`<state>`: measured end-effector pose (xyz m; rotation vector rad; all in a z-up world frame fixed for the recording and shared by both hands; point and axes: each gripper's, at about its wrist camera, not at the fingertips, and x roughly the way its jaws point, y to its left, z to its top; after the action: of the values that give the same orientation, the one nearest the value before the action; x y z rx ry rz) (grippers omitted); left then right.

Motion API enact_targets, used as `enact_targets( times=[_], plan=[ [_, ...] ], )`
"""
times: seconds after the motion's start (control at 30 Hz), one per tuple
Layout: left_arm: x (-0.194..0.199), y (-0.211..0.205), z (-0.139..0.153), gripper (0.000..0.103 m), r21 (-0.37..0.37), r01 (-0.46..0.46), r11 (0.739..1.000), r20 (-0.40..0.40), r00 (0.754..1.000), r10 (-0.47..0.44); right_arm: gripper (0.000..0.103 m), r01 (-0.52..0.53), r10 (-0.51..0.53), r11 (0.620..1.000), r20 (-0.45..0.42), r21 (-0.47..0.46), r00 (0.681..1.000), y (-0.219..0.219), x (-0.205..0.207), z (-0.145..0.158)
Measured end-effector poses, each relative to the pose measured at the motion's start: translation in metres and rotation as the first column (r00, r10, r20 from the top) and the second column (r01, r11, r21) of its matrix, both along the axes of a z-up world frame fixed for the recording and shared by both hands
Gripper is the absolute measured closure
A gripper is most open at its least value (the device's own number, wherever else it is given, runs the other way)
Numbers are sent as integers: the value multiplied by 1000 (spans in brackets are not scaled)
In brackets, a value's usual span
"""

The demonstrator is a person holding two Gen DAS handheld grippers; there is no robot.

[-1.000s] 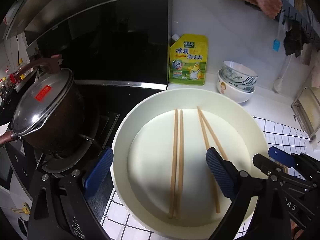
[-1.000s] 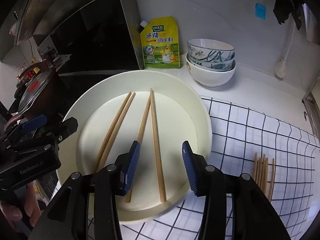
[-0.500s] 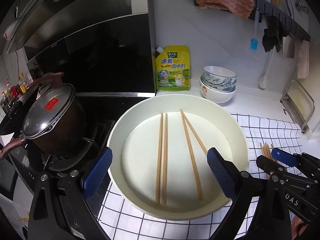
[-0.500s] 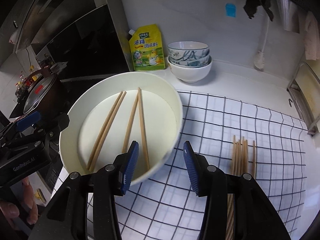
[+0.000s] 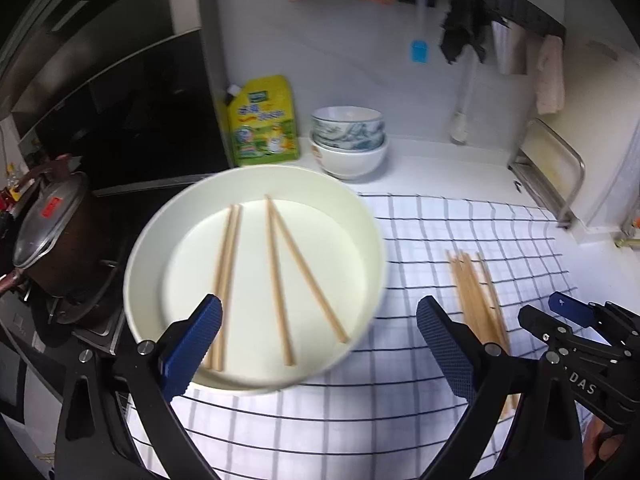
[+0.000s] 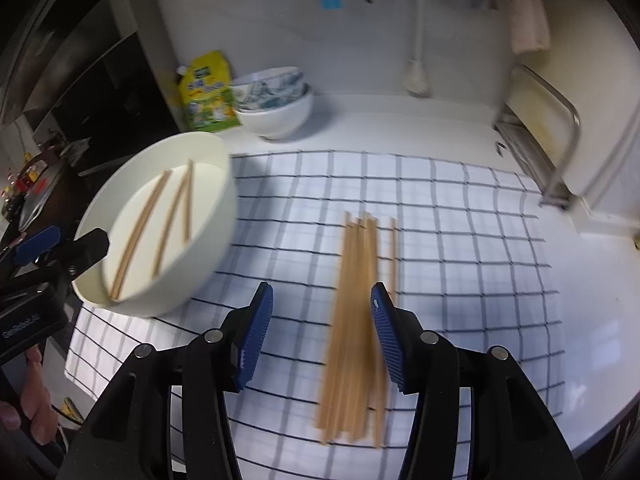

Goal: Organize utensils
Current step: 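Withdraw both open tools from the dish back toward the chopstick pile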

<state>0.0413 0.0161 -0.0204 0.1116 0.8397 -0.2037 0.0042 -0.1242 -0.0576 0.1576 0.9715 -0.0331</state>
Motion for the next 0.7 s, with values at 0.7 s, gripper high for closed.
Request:
enact_targets(
  times=[0.7],
  plan=[
    [-14,-87,-94,7,32,82,996,-165,983,-75,53,14,-13,1000,-119,11,993,-55,-8,-86]
  ],
)
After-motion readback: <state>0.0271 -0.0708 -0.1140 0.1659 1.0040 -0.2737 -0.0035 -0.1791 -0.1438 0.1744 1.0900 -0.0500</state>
